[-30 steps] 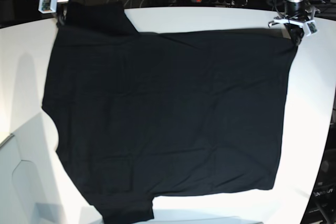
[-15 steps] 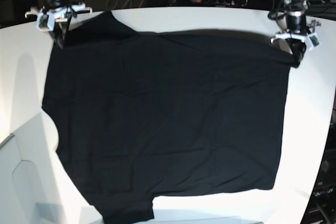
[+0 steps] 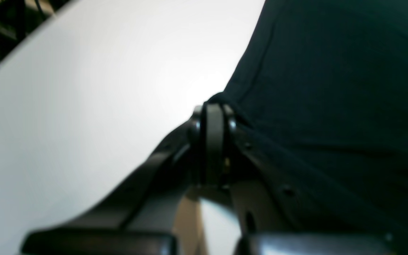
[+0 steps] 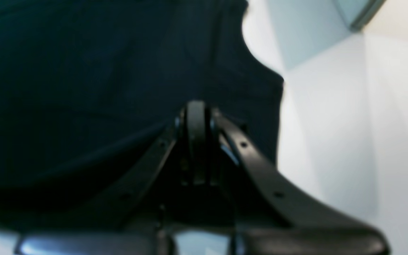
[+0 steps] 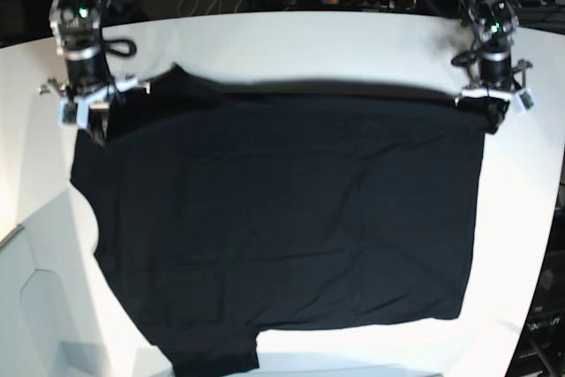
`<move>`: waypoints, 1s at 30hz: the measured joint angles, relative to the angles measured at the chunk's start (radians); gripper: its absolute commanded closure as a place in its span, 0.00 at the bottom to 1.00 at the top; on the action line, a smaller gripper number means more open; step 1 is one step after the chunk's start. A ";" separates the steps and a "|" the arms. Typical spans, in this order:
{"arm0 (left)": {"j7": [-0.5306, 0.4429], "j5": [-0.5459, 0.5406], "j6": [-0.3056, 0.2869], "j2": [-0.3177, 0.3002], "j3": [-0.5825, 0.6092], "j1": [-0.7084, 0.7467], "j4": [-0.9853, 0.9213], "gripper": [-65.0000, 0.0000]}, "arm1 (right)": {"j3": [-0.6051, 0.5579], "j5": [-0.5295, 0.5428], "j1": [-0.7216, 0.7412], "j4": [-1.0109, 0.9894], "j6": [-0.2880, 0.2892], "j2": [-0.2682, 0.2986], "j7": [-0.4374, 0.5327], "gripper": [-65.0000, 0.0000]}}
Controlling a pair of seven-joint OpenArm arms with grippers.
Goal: Fold the T-shirt properly
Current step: 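Lift the shirt edge and carry both grippers toward the hem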
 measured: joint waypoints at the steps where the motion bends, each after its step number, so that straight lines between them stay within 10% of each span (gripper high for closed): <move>1: 0.004 -0.001 -0.003 0.000 0.000 -0.014 -0.003 1.00 | 0.000 0.001 0.027 -0.001 0.000 0.008 -0.023 1.00; 14: 0.129 0.000 -0.003 -0.005 -0.003 -0.141 -0.005 1.00 | -0.088 0.001 0.306 -0.124 0.000 0.075 -0.219 1.00; 30: 0.135 0.000 -0.004 -0.033 0.003 -0.262 -0.068 1.00 | -0.144 0.001 0.528 -0.409 0.000 0.126 -0.212 1.00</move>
